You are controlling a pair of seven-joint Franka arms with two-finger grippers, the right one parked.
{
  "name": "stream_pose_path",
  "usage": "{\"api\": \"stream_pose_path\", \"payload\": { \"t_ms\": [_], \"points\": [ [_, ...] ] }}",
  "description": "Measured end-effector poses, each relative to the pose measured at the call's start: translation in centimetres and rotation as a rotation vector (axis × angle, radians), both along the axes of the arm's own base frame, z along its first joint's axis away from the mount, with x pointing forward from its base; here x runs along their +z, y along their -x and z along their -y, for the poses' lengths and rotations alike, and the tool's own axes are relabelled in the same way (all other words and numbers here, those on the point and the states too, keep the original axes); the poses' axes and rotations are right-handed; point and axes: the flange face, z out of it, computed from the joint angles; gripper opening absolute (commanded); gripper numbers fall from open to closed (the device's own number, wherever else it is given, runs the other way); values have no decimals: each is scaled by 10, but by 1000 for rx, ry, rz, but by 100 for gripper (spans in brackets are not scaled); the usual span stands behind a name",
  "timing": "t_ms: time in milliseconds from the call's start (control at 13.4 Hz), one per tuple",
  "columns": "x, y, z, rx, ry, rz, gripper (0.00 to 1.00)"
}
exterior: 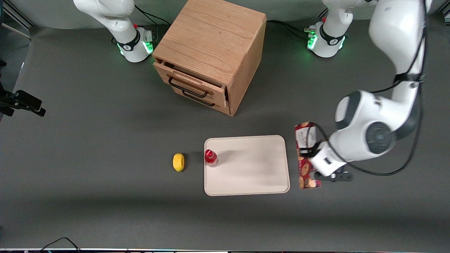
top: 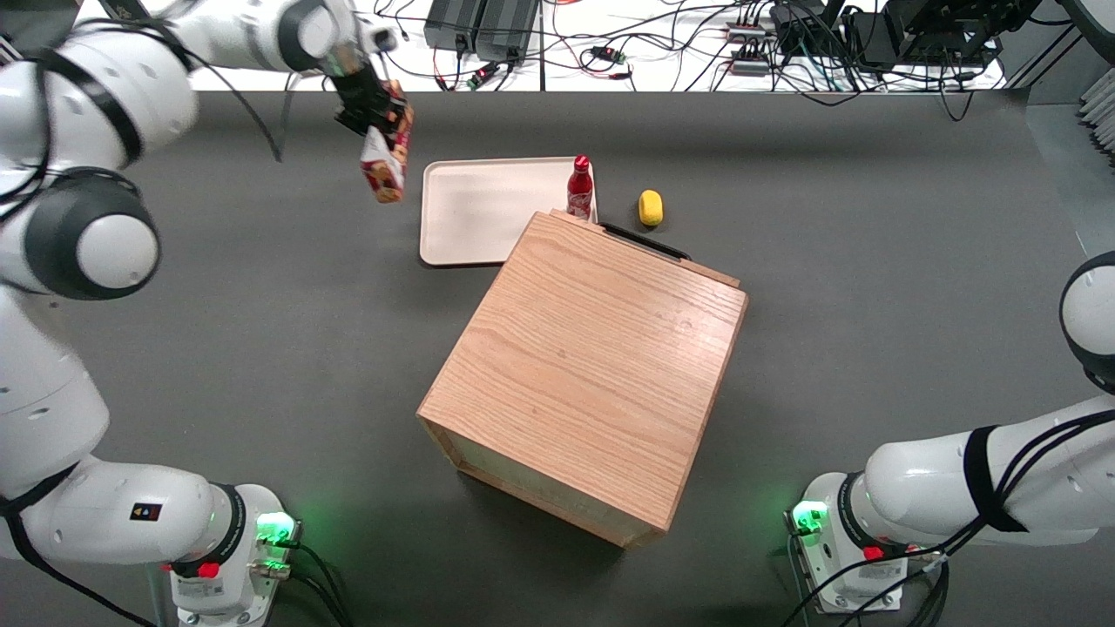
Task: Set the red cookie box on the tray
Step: 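Carry the cookie box over the white tray and lower it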
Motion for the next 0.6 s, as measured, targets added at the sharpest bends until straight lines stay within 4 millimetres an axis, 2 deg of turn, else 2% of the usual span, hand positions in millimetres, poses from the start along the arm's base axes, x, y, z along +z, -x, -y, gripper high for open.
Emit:
{"api": "stream_pose_path", "payload": {
  "t_ms": [298,447,596],
  "points": [
    [-84,3,54,53,-101,70,0],
    [-119,10,66,78,-110,72,0],
    [-136,15,67,105,-108,62,0]
  ]
}}
